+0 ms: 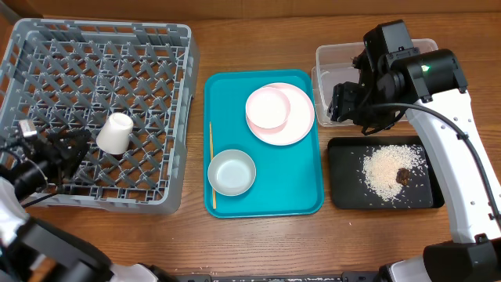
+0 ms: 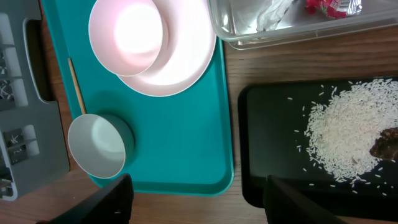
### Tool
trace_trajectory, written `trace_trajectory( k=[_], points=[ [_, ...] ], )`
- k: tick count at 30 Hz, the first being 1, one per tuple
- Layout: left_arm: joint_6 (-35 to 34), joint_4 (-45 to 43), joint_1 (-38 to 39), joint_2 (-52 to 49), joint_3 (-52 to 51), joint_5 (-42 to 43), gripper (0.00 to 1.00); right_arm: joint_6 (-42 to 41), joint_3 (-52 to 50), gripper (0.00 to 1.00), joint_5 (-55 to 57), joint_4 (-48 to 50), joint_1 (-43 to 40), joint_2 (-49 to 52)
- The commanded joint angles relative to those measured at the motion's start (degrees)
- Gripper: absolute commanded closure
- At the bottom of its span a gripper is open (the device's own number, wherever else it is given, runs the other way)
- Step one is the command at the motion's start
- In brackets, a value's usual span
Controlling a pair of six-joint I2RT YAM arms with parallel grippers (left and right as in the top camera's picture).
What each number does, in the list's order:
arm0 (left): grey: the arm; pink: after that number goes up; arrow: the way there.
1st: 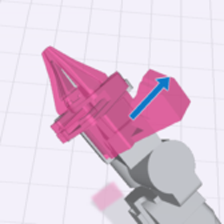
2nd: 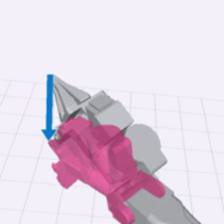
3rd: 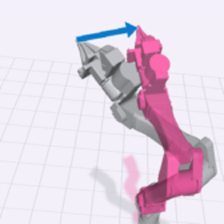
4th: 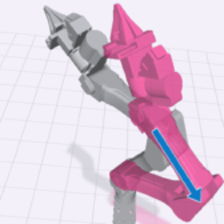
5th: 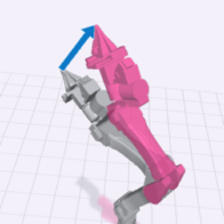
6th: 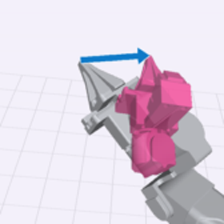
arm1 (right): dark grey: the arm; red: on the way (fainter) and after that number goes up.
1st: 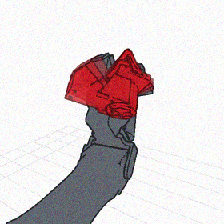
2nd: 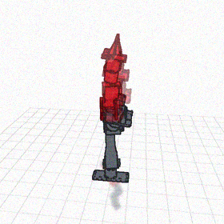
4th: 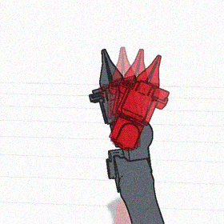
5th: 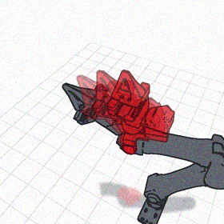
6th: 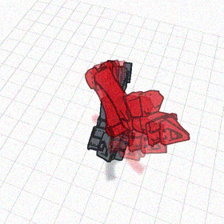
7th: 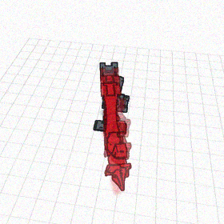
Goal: Sort waste into correct bins and load items into the dishwasher
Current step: 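Reach the left gripper to the small white bowl and grasp it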
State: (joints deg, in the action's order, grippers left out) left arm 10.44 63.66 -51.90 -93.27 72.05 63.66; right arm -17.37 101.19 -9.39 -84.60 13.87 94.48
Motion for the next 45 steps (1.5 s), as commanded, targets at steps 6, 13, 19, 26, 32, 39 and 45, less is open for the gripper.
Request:
trace_trajectory(
  k=[6,13,19,26,32,39,45],
  points=[
    [-3.28,0.17,11.56,14.38,0.5,-15.78,0.43,-0.28,0.11,0.31,0.9,0.17,-0.5,-0.46],
    [-5.99,3.32,26.08,21.11,0.5,-32.57,0.39,-0.22,0.11,0.16,8.13,-0.07,-0.5,-0.46],
    [-7.48,9.9,39.34,21.7,0.33,-40.28,0.39,2.82,0.11,0.1,7.67,-0.94,-0.5,-0.46],
    [-11.47,8.09,57.35,21.64,0.04,-45.94,0.39,1.62,0.11,0.1,9.81,-2.67,-0.57,-0.46],
    [-16.9,2.99,71.8,19.06,0.04,-53.9,0.35,-3.54,0.11,0.06,14.91,-5.25,-3.76,-0.46],
    [-22.16,-0.44,81.13,9.07,0.04,-56.35,0.35,-2.6,0.11,0.0,10.67,-6.4,-12.39,-0.46],
    [-23.52,-3.32,84.5,-2.19,0.04,-56.13,0.37,-0.17,0.11,0.0,10.14,-7.52,-15.63,-0.46]
  ],
)
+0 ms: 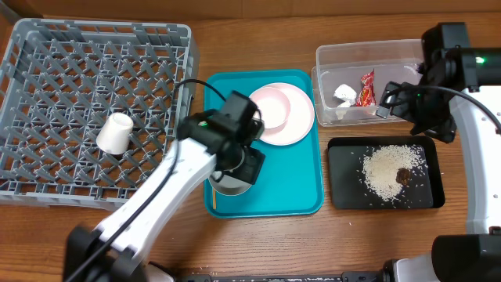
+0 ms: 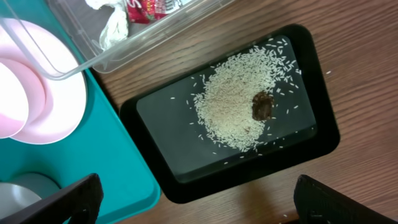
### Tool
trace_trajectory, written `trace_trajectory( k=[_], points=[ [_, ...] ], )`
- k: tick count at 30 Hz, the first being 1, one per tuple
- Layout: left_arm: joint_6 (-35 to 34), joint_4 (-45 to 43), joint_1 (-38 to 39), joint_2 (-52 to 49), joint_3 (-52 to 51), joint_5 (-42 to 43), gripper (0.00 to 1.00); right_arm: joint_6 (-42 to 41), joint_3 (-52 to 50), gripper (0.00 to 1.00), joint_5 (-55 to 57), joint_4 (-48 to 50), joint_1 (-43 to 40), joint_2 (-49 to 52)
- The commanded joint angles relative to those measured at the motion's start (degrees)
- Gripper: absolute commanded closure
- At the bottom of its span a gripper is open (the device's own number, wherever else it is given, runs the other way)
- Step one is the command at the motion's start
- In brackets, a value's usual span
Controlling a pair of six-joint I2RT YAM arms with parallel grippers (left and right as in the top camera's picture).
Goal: Sort waste into correct bins and load items into the dishwasher
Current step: 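Reach the left gripper to the small white bowl and grasp it, then carry the bowl to the dish rack and set it down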
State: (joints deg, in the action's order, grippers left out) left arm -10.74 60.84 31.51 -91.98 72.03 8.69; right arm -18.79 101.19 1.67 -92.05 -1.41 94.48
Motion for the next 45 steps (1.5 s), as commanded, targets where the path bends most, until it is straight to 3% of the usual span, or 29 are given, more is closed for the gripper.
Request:
trace_trajectory(
  k=[1,8,10,13,15,19,24,31,42,45],
  points=[
    [-2.75,-0.9,1.4,-5.11,0.07,-1.14,0.38,1.25,0.11,0.0,-0.9,-0.09,-0.48,-0.46],
    [-3.26,-2.71,2.25,-14.45,0.07,-1.16,0.66,1.25,0.11,0.0,-0.92,-0.04,-0.5,-0.46],
    [-3.23,-2.84,2.27,-15.82,0.07,-1.18,0.78,1.25,0.11,0.0,-0.9,-0.04,-0.5,-0.46],
    [-3.23,-2.86,2.27,-16.22,0.11,-1.18,0.85,1.25,0.11,0.0,-0.92,-0.04,-0.5,-0.46],
    [-3.19,-2.36,2.19,-15.91,0.76,-1.2,0.96,1.25,0.11,0.0,-0.92,-0.04,-0.5,-0.46],
    [-2.93,0.79,2.16,-14.45,4.33,-1.2,0.96,1.27,0.11,0.0,-0.9,-0.13,-0.5,-0.46],
    [2.32,8.9,0.9,-10.12,15.56,-1.31,0.96,2.45,0.11,0.0,-0.87,-0.31,-0.5,-0.46],
    [10.95,13.49,-10.43,-5.92,29.55,0.22,0.96,2.56,0.11,0.0,-0.9,-0.68,-0.5,-0.46],
    [30.64,8.66,-35.1,-8.13,31.32,31.19,0.96,2.54,0.11,0.0,-0.9,-0.66,-0.5,-0.46],
    [33.35,7.21,-39.67,-9.92,31.32,38.01,0.96,2.54,0.11,0.0,-0.9,-0.68,-0.5,-0.46]
  ],
)
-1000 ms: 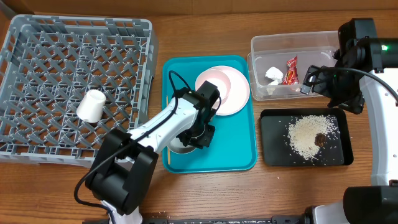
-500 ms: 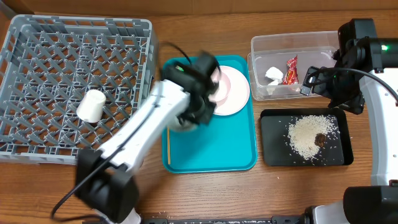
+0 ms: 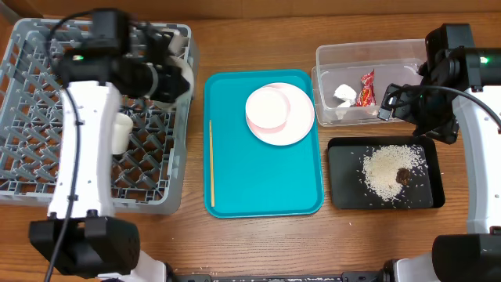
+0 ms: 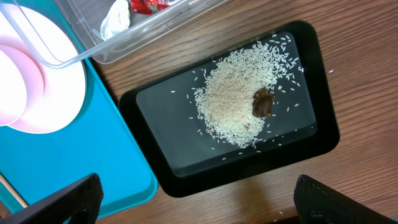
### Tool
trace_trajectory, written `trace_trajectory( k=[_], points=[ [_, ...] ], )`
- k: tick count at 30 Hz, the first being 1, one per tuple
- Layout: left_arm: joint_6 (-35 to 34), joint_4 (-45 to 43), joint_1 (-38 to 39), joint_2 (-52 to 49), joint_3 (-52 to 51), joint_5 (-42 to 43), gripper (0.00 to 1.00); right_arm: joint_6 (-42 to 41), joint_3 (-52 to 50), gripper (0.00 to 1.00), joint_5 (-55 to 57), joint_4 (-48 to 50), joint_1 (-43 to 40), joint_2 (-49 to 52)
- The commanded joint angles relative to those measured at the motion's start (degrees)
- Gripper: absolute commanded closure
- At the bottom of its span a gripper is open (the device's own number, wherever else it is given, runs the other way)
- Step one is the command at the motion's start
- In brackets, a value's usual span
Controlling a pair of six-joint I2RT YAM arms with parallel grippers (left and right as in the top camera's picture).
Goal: Sort waste into correct bins and load items into the dishwasher
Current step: 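Carry the bowl to the dish rack and set it down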
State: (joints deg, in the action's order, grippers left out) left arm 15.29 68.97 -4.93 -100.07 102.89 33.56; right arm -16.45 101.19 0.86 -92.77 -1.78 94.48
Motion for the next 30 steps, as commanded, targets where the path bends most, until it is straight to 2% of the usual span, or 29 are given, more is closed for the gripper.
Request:
trace_trajectory(
  k=[1,9,17,21,23,28,30],
  points=[
    [7.48,-1.51,-4.52,-2.49,0.46,14.56,0.96,0.17,0.11,0.0,-0.09,0.04,-0.13,-0.46],
    [7.48,-5.66,-10.84,-10.14,0.46,18.29,0.96,0.17,0.11,0.0,-0.09,-0.13,-0.13,-0.46],
    [7.48,-9.97,-14.4,-18.75,0.46,31.8,0.96,0.17,0.11,0.0,-0.11,-0.15,-0.13,-0.46],
    [7.43,-10.78,-16.96,-21.24,0.46,35.3,0.93,0.17,0.11,0.0,-0.09,-0.2,-0.11,-0.46],
    [7.43,-9.92,-18.38,-21.7,0.46,35.15,0.84,0.15,0.11,0.0,-0.09,-0.13,-0.13,-0.46],
    [7.45,-6.62,-22.36,-21.75,0.46,31.47,0.82,0.17,0.11,0.0,-0.09,0.09,-0.13,-0.46],
    [7.45,-5.49,-23.87,-21.75,0.46,30.12,0.78,0.17,0.11,0.0,-0.09,0.07,-0.13,-0.46]
  ],
)
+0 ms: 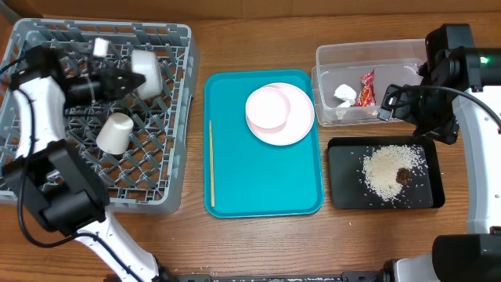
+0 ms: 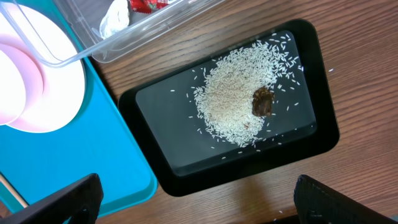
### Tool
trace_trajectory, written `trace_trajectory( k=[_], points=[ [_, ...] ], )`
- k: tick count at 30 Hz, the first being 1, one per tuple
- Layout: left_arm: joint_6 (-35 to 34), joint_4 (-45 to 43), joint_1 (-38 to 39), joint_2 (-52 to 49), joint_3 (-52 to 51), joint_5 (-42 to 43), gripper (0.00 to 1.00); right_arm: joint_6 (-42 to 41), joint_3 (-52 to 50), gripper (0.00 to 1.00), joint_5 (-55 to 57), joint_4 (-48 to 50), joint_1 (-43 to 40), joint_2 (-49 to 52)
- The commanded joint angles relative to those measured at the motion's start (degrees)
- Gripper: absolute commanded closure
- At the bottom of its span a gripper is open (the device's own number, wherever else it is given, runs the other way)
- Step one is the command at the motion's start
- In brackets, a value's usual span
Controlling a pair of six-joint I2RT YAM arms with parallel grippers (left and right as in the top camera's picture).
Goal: Sort waste into correct bins and load items into the dishwasher
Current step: 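Carry the bowl to the dish rack and set it down, then reach the left gripper to the pink plate stack and grasp the top plate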
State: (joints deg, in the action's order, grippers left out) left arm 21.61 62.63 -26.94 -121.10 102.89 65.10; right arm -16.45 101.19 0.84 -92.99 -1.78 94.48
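A pale bowl (image 1: 146, 64) lies on its side in the grey dish rack (image 1: 94, 201), near the back right. My left gripper (image 1: 129, 79) reaches in from the left and touches the bowl; its jaw state is unclear. A white cup (image 1: 115, 133) lies in the rack's middle. On the teal tray (image 1: 266, 184) are a pink plate (image 1: 304, 117) with a pink bowl (image 1: 268, 107) on it, and a chopstick (image 1: 210, 164). My right gripper (image 2: 198, 205) hangs open and empty over the near edge of the black tray (image 2: 161, 158) of rice (image 2: 233, 102).
A clear bin (image 1: 372, 52) at the back right holds a red wrapper (image 1: 365, 87) and a crumpled tissue (image 1: 343, 92). A brown lump (image 2: 263, 102) sits in the rice. The black tray lies directly in front of the bin and right of the teal tray.
The left arm has swung to the left, and the pale bowl went from the rack's right edge to lying further inside the rack. The right arm has not moved.
First the pale bowl sat on the teal tray, the left gripper at the rack's left side, the right gripper over the tray. Then the left gripper was down on the bowl and the right over the black tray. Then the bowl was at the rack's edge, now inside.
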Motion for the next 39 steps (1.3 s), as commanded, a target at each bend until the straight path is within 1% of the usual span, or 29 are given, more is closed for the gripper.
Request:
trace_trajectory(
  k=[1,3,4,6,7,8,12,13,18,22,24,27,30,33,36,39],
  points=[
    [1.14,1.55,-2.73,-0.72,0.46,-1.92,0.78,0.17,0.11,0.0,-0.07,0.28,-0.13,-0.46],
    [1.11,2.78,-4.28,-0.72,0.46,-2.1,0.71,0.17,0.11,0.0,-0.09,0.28,-0.13,-0.46],
    [1.09,3.48,-4.92,-0.72,0.46,-2.05,0.66,0.17,0.11,0.0,-0.07,0.28,-0.13,-0.46],
    [1.01,4.87,-6.23,-0.7,0.46,-1.9,0.5,0.17,0.11,0.0,-0.07,0.31,-0.13,-0.46],
    [0.61,5.31,-6.82,-0.7,0.46,-1.53,0.45,0.17,0.11,0.0,-0.09,0.31,-0.13,-0.46],
    [0.33,5.86,-7.37,-0.63,0.48,-0.85,0.37,0.17,0.11,0.0,-0.07,0.28,-0.13,-0.46],
    [0.28,7.56,-9.16,0.55,0.52,4.17,0.13,0.17,0.11,0.0,-0.07,0.13,-0.13,-0.46],
    [0.28,7.65,-9.31,1.16,0.52,4.96,0.01,0.2,0.11,0.0,-0.07,0.07,-0.13,-0.46],
    [0.26,7.98,-8.61,7.1,0.52,3.54,0.0,0.42,0.11,0.0,-0.07,0.0,-0.13,-0.46],
    [0.02,8.87,-5.09,13.94,0.52,-3.5,0.0,0.42,0.11,0.0,-0.04,-0.5,-0.13,-0.46],
    [-1.49,8.98,-2.14,16.85,0.52,-7.3,0.0,0.42,0.11,0.0,-0.07,-0.87,-0.13,-0.46],
    [-5.16,9.05,4.42,20.44,0.52,-14.91,0.0,0.39,0.11,0.0,-0.07,-1.4,-0.13,-0.46],
    [-8.39,9.09,13.22,21.9,0.52,-23.98,0.0,0.39,0.11,0.0,-0.09,-1.44,-0.13,-0.46],
    [-11.47,8.81,23.76,21.38,0.46,-33.7,0.0,0.39,0.11,0.0,-0.09,-1.42,-0.13,-0.46],
    [-12.48,7.1,33.75,20.04,0.46,-40.3,0.0,0.37,0.11,0.0,-0.09,-1.42,-0.13,-0.46],
    [-12.46,3.56,42.71,17.77,0.46,-45.07,0.0,0.37,0.11,0.0,-0.09,-1.42,-0.13,-0.46]
  ],
)
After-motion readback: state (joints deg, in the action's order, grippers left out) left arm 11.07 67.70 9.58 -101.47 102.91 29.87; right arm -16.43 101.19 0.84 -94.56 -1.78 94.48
